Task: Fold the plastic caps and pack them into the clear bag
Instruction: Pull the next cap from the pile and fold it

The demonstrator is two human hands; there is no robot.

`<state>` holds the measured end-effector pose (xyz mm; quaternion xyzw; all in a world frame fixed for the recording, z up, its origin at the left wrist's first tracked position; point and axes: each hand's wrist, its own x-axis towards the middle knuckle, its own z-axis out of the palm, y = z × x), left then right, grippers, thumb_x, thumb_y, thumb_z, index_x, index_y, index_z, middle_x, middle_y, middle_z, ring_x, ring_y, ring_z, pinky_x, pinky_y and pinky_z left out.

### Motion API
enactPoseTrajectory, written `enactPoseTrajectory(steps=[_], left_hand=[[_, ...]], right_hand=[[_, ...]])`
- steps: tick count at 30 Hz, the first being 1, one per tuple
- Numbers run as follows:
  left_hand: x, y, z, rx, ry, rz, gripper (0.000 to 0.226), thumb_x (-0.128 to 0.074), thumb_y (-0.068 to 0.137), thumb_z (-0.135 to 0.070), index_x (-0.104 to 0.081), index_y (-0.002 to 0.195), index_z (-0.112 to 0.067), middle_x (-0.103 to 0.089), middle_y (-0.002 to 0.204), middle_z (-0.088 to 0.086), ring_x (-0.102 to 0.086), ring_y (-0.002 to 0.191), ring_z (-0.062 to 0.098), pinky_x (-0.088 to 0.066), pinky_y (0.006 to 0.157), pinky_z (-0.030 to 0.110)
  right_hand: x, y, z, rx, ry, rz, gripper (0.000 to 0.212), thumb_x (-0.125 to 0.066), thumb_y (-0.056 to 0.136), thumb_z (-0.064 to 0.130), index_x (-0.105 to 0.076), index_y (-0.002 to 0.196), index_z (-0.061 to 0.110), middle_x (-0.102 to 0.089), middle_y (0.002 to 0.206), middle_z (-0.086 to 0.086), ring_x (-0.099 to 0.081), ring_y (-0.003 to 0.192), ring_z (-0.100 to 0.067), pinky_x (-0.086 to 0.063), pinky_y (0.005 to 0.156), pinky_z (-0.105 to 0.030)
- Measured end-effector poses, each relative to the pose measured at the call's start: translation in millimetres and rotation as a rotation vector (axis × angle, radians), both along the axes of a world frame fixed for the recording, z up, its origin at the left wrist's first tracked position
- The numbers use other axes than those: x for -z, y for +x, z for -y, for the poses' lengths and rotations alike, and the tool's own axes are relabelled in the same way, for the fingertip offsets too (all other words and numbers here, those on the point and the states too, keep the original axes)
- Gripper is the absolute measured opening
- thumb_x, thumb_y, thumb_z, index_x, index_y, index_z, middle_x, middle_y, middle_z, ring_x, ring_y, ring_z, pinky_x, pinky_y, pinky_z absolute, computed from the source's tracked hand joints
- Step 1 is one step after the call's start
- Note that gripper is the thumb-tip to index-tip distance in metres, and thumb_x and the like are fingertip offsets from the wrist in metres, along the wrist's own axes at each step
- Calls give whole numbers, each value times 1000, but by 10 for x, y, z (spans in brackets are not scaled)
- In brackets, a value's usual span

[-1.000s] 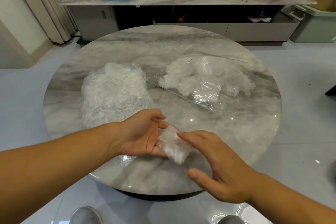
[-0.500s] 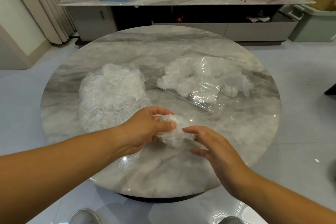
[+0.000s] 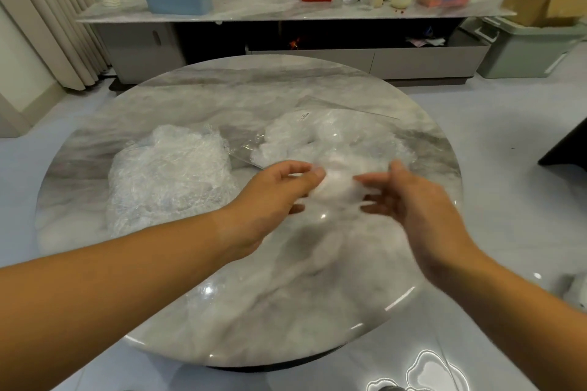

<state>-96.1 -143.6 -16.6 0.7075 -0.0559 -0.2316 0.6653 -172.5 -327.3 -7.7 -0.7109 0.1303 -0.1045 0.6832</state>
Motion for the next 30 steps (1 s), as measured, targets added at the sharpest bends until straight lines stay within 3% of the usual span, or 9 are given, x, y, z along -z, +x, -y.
enactPoseTrajectory(steps=[2,4,7,9,11,16,23,27,30], left_hand=[[-74,8,102,55,134,174,23,-60,97,-40,-70,114,-29,-68,115,-16,-62,105,-6,-47,96,19],[-100,-4,207,165,280,351,25,-51,101,-43,-67,119,-35,-55,132,-23,-47,121,-13,-34,103,14],[-63,-30,414,355,502,504,39,-38,103,-53,-55,136,-43,-12,166,-12,-1,152,1,-11,124,34],[-31,-48,562,431,596,558,47,-30,102,-58,-45,145,-44,11,167,-11,21,150,3,4,124,40],[-13,-66,703,473,657,589,53,-24,102,-61,-38,150,-44,22,165,-10,32,146,5,12,122,40],[50,-38,903,510,833,607,66,-15,100,-67,-25,157,-35,32,162,-4,37,145,11,15,121,41],[157,-58,677,452,1028,742,78,-15,99,-67,-2,161,-20,15,167,2,15,154,16,-1,126,43],[174,-113,465,467,1019,747,81,-18,99,-66,2,160,-16,9,168,-1,8,154,12,-6,126,38],[145,-155,373,472,888,686,83,-22,98,-66,6,160,-20,14,167,-7,13,152,4,-4,127,38]], right_hand=[[-130,118,273,151,56,38,51,-40,107,40,-76,82,14,-78,89,-3,-70,76,-20,-58,87,-44],[-237,201,550,291,104,36,51,-37,108,39,-72,85,10,-76,88,-5,-70,74,-24,-60,88,-44],[-242,243,865,389,139,-53,55,-35,107,44,-71,90,6,-76,89,-9,-75,83,-28,-60,89,-43],[-159,256,958,405,121,-125,56,-34,106,47,-70,91,7,-75,95,-12,-75,86,-29,-59,89,-43],[-73,271,972,397,66,-181,56,-33,107,48,-70,92,8,-75,98,-13,-74,88,-29,-58,90,-42],[45,312,951,331,-10,-232,61,-29,107,52,-71,93,9,-75,89,-8,-74,91,-28,-55,96,-44],[122,361,865,228,-40,-281,64,-27,107,55,-72,95,10,-73,99,-10,-70,97,-27,-53,102,-46],[168,388,741,153,-36,-254,62,-28,107,56,-73,93,16,-73,109,-5,-69,103,-23,-49,107,-45],[181,426,605,71,26,-232,64,-27,105,60,-75,98,18,-74,114,-2,-68,110,-20,-48,108,-44]])
